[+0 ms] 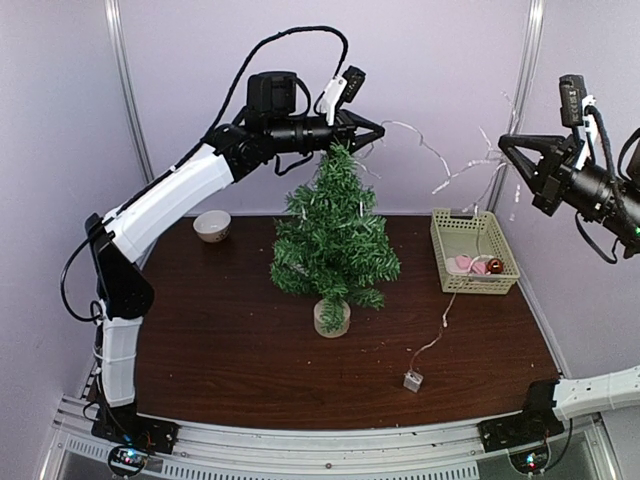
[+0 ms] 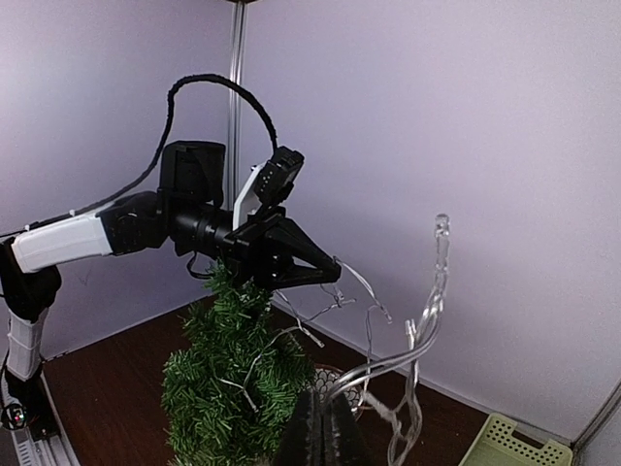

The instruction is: Decorate the small christmas tree

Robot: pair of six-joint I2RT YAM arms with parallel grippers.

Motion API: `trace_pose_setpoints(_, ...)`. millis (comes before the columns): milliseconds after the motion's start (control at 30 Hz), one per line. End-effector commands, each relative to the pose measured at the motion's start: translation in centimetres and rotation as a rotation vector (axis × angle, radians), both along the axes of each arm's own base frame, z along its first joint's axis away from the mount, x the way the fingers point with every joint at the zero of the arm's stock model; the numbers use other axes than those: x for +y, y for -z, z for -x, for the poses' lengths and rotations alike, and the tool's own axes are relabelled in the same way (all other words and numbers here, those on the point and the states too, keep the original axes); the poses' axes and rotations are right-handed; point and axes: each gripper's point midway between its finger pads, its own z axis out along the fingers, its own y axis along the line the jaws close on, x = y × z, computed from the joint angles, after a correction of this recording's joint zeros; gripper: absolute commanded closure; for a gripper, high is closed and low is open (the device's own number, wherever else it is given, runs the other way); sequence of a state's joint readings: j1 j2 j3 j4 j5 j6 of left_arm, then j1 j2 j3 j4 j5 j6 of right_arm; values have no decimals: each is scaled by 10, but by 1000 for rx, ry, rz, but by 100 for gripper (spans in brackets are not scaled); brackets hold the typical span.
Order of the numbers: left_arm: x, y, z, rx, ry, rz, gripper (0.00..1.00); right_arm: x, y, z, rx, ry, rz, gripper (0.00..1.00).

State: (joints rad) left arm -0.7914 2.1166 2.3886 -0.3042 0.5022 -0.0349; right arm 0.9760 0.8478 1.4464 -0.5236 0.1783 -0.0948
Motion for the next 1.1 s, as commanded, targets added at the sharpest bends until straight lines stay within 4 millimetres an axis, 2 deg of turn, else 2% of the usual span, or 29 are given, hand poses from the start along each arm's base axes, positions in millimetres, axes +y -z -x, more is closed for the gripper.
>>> trace_pose_setpoints(0, -3, -10, 5, -44, 11, 14, 100, 14, 26, -2, 72, -40, 45, 100)
trace_pose_setpoints(133, -2, -1, 2, -55, -11, -25, 100, 16, 27, -1, 82, -53, 31, 100)
trace_pose_setpoints(233, -1, 7, -1, -55, -28, -54, 87, 15, 22, 6, 77, -85, 7, 100)
trace_pose_setpoints(300, -1, 11, -2, -55, -31, -66, 75, 12, 16, 11, 71, -99, -14, 100)
trace_pose_setpoints(400, 2, 13, -5, -57, -49, -77, 68, 2, 8, 18, 58, -102, -47, 100)
trace_pose_setpoints(533, 14, -3, -6, -78, -79, -56, 61, -6, -2, 30, 40, -137, -76, 100)
trace_pose_setpoints(700, 39, -28, -6, -109, -142, -15, 47, 0, -17, 39, 17, -201, -84, 100)
trace_pose_setpoints(867, 67, -50, 0, -142, -216, 15, 31, 5, -33, 40, -16, -220, -82, 100)
trace_pose_setpoints(967, 78, -51, -4, -131, -257, 6, 20, 6, -38, 33, -30, -187, -64, 100)
trace_pose_setpoints(1067, 89, -49, -13, -98, -307, 1, 15, 14, -39, 31, -30, -205, -49, 100)
